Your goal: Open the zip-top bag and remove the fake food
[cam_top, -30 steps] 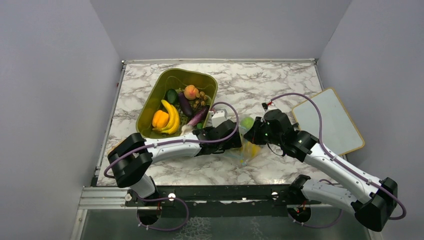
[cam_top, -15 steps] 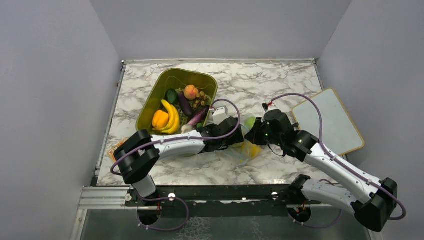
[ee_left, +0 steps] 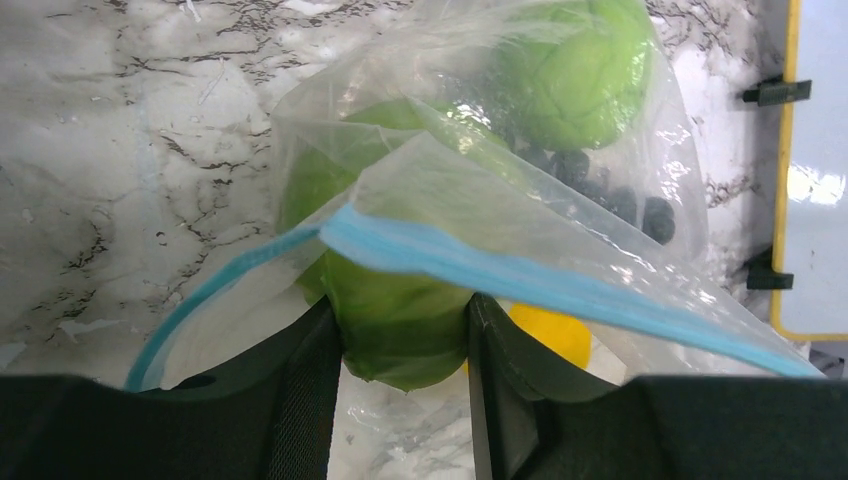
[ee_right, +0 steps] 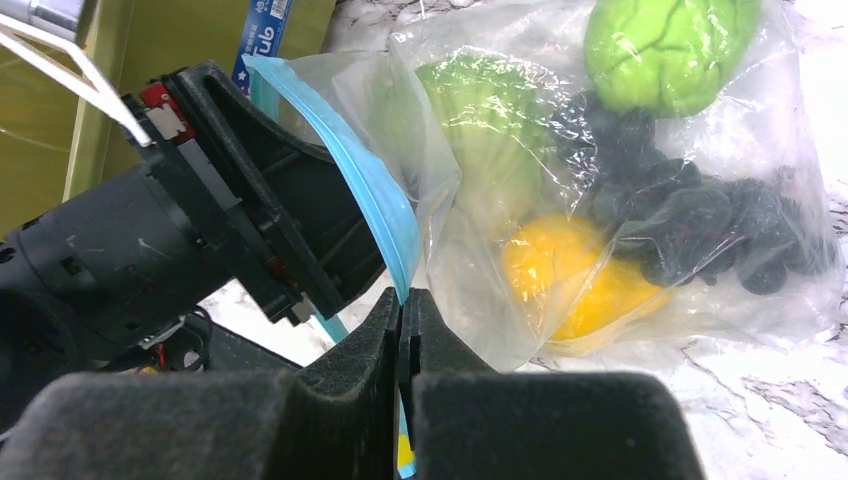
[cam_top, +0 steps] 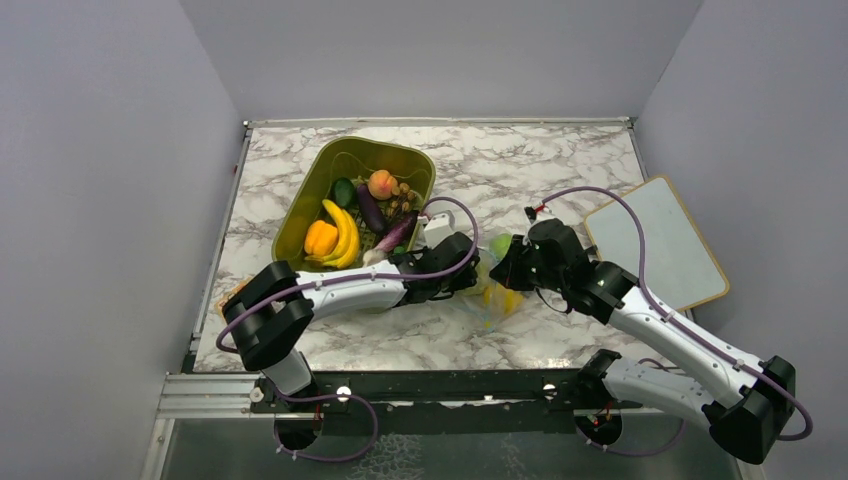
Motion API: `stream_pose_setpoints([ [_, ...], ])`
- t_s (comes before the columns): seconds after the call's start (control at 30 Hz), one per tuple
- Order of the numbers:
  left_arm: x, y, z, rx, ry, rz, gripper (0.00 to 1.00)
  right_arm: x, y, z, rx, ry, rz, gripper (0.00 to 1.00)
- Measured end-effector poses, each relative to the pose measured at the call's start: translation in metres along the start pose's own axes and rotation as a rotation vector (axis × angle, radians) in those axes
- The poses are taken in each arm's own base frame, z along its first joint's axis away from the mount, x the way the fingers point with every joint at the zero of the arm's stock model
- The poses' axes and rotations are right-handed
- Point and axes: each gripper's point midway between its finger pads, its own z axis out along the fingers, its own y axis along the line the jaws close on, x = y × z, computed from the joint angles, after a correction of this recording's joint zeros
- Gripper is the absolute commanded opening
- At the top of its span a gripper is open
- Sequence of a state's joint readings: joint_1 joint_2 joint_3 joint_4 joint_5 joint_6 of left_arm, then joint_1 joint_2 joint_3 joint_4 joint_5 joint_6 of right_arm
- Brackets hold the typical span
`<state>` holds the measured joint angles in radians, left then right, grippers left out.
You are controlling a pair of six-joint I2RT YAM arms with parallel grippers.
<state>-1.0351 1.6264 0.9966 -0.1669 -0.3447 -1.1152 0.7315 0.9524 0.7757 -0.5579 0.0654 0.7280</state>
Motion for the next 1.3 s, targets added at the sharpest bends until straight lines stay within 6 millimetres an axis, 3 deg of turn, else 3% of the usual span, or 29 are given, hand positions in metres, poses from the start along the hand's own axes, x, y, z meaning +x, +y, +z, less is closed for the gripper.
stream_pose_setpoints([
  [0.43,0.008,-0.006,-0.025,0.062,0.139,0.21,0.36,0.0,0.0,0.0,0.001,0.0,0.0,0.01],
  [0.6,0.014,-0.016,-0.035,0.111,0.223,0.313,0.5,0.0,0.0,0.0,0.001,0.001,0.0,0.01],
  [0.8,0.036,0.002,-0.027,0.072,0.317,0.354,0.72,0.001,-0.001,0.0,0.002,0.002,0.001,0.02],
  [0.9,0.039,0.0,-0.026,0.082,0.328,0.35,0.87,0.002,-0.002,0.0,0.007,0.007,0.0,0.02],
  [1.07,0.042,-0.004,-0.017,0.081,0.331,0.328,0.95,0.004,-0.007,0.0,0.03,0.013,-0.001,0.03],
  [1.3,0.039,-0.011,-0.009,0.093,0.299,0.276,0.92,0.012,-0.016,0.002,0.053,0.021,0.008,0.03],
])
